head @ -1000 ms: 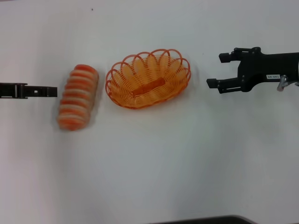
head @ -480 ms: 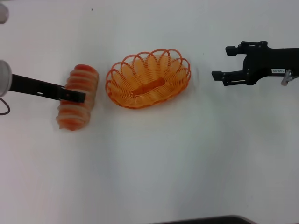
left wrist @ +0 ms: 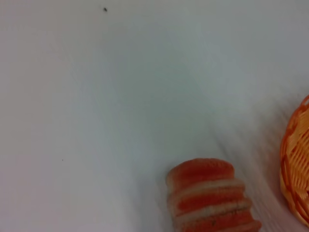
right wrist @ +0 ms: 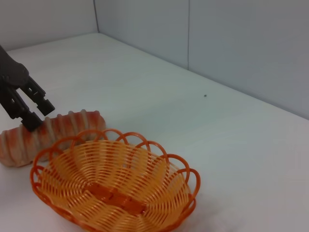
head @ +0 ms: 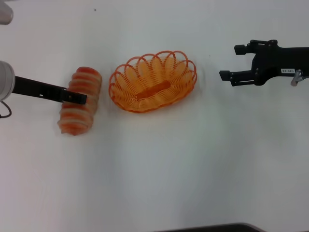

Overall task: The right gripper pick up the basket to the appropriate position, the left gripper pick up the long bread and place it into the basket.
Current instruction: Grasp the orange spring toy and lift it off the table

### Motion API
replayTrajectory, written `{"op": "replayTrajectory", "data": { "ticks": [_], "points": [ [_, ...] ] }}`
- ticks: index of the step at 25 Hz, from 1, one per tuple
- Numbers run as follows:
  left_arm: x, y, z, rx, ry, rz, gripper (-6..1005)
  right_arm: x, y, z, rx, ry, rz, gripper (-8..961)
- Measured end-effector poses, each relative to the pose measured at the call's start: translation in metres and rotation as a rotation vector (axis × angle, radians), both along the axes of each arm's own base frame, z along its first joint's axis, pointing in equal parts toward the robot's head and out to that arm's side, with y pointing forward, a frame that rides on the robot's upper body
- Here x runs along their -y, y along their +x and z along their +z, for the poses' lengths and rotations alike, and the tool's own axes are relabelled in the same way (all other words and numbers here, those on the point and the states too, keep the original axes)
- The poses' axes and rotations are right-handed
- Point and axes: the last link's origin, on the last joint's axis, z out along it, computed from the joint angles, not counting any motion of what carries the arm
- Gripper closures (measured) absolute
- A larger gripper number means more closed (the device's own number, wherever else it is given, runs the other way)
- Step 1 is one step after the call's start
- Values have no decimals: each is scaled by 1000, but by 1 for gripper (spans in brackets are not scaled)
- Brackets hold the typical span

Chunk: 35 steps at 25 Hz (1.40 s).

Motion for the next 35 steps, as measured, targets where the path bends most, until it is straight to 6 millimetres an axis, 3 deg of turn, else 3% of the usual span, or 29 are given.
{"op": "replayTrajectory", "data": {
  "ticks": [35],
  "points": [
    [3,-2,-11,24,-46,29,99,0,1,-1,-2,-2,-6,52]
  ]
}}
